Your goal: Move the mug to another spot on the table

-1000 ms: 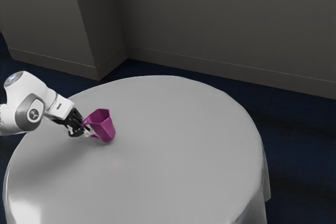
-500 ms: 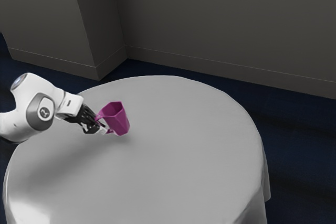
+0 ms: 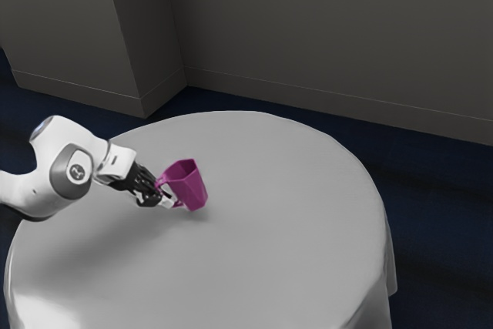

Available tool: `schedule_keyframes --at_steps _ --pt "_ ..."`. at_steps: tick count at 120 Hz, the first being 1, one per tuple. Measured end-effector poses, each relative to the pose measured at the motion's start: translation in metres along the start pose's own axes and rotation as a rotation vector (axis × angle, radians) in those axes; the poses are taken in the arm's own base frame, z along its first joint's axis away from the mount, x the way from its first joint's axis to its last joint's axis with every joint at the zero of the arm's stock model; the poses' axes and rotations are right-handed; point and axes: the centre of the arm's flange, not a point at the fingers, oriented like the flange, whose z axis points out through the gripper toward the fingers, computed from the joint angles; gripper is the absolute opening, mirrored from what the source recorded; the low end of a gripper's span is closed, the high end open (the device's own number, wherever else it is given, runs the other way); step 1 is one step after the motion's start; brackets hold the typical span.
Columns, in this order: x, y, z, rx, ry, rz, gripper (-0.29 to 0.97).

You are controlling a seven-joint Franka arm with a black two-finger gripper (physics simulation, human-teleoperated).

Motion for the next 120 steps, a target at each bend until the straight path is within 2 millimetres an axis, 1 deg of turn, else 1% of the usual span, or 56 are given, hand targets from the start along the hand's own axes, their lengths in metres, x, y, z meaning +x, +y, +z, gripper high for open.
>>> schedule_keyframes --at_steps 35,73,93,111,113,120 --pt "0.003 0.010 0.012 -0.036 0.011 -0.006 -0.05" --pt "0.001 0.014 0.016 -0.050 0.011 -0.015 -0.05" --pt "-0.009 0.016 0.027 -0.070 0.000 -0.038 -0.05" --pt "-0.011 0.017 0.031 -0.078 -0.001 -0.046 -0.05" --pt "-0.011 0.018 0.031 -0.079 -0.001 -0.046 -0.03" --pt "-0.012 0.018 0.032 -0.085 -0.004 -0.047 0.10"
